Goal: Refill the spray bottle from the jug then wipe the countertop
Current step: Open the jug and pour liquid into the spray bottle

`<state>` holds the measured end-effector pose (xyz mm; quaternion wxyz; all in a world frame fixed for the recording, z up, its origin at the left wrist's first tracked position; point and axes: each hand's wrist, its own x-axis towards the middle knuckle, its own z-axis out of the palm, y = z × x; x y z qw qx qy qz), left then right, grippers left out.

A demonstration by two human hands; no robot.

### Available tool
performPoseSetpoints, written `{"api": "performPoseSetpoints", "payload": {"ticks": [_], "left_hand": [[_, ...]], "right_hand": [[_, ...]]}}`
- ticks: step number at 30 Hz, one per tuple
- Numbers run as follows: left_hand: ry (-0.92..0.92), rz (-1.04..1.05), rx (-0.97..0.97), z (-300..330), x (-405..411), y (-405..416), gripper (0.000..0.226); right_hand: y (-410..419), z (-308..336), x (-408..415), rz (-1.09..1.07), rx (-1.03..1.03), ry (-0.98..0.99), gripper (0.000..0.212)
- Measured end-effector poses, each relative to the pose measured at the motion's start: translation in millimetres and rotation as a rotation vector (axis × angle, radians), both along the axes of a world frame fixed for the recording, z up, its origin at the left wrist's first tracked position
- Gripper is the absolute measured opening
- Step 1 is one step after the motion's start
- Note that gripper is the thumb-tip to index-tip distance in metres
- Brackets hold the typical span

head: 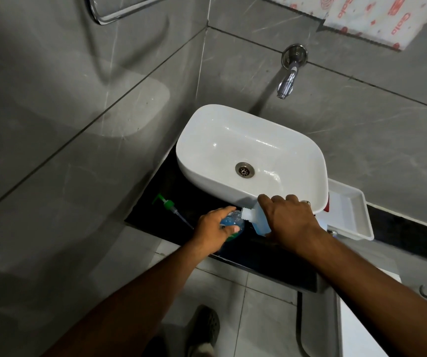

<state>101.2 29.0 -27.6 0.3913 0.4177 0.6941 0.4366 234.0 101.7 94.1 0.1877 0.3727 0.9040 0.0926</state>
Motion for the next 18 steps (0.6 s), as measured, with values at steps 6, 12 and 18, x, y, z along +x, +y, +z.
{"api": "performPoseSetpoints", "payload": {"ticks": [6, 12, 18], "left_hand": [[-0.003, 0.001, 0.000, -0.1, -0.1, -0.2, 0.054], [-0.024, 0.003, -0.007, -0.2, 0.2, -0.5, 0.055], [-0.018, 0.003, -0.006, 0.0, -0.5, 0.1, 0.054]], "right_hand": [[-0.3, 1.1, 0.5, 0.001, -0.004, -0.007, 0.073], [-0.4, 1.3, 0.1, 0.001, -0.010, -0.010, 0.074], [-0.1, 1.4, -0.4, 0.001, -0.006, -0.001, 0.073]]}}
